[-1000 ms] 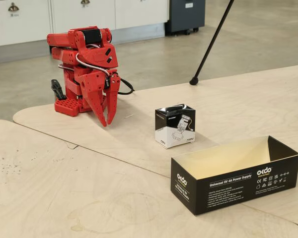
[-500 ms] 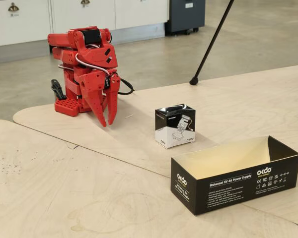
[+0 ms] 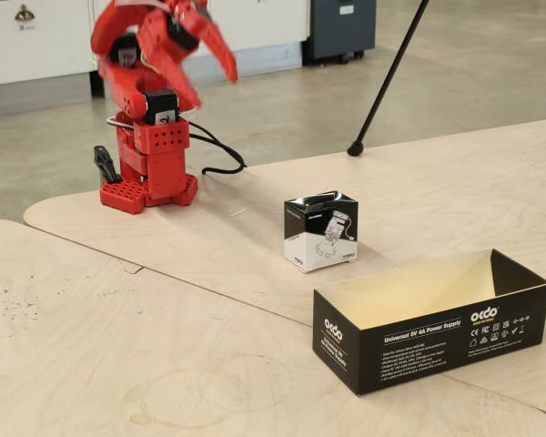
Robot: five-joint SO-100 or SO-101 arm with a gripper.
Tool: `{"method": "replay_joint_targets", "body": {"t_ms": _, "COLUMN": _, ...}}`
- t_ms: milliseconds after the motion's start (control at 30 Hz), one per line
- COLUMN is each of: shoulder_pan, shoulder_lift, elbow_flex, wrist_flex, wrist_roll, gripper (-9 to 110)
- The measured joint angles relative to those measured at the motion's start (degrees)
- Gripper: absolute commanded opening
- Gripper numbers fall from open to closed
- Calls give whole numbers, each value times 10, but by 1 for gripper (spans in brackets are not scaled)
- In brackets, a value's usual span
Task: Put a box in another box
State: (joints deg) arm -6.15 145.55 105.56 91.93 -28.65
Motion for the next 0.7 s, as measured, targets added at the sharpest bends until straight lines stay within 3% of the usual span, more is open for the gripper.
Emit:
{"method": "replay_joint_targets", "body": {"t_ms": 100, "shoulder_pan": -51, "shoulder_lift": -207, "elbow_flex": -187, "wrist_flex": 86, "wrist_roll": 139, "gripper": 32}}
{"method": "replay_joint_targets", "body": {"t_ms": 300, "shoulder_pan": -136, "shoulder_lift": -423, "elbow_flex": -463, "wrist_flex": 99, "wrist_roll": 381, "gripper": 38}}
{"method": "replay_joint_targets", "body": {"t_ms": 433, "shoulder_pan": -147, "shoulder_lift": -481, "elbow_flex": -472, "wrist_flex": 99, "wrist_roll": 465, "gripper": 40}}
{"method": "replay_joint_targets", "body": {"t_ms": 700, "shoulder_pan": -133, "shoulder_lift": -523, "elbow_flex": -307, "wrist_flex": 81, "wrist_roll": 541, "gripper": 39}}
